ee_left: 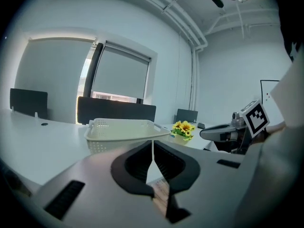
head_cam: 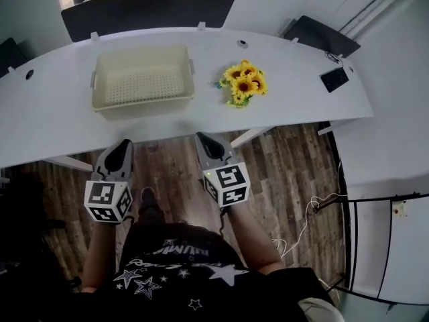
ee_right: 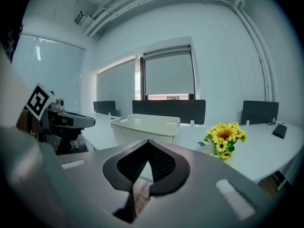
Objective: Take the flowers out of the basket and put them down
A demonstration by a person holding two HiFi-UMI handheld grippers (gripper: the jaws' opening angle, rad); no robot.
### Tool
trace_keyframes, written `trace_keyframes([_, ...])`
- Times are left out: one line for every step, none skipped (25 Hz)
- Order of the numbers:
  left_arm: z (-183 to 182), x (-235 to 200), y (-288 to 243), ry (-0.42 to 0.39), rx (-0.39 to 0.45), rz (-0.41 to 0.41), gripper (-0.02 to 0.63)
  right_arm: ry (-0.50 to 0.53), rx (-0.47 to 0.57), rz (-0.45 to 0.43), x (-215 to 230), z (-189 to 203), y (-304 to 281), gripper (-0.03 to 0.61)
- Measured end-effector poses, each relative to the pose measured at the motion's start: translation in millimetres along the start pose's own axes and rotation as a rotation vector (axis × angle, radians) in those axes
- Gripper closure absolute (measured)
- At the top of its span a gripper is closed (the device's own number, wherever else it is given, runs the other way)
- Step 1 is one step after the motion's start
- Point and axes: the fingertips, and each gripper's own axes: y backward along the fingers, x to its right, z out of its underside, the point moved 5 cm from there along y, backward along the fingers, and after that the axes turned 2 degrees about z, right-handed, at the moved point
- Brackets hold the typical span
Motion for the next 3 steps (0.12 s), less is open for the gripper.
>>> trace_keyframes([3,6,7,-0.002,0.001,-0.004,0.594,0.009,0.003,-0.007,-3,2,7,0.577])
trace_keyframes([6,12,13,-0.003,0.003,-0.008,0.594,0.017,0.006,-0.013,-7,5,14,0.577])
trace_keyframes([9,17,20,-0.004,0.004,-0.012,0.594,0.024,0.008,-0.02,-11,7,21,0.577])
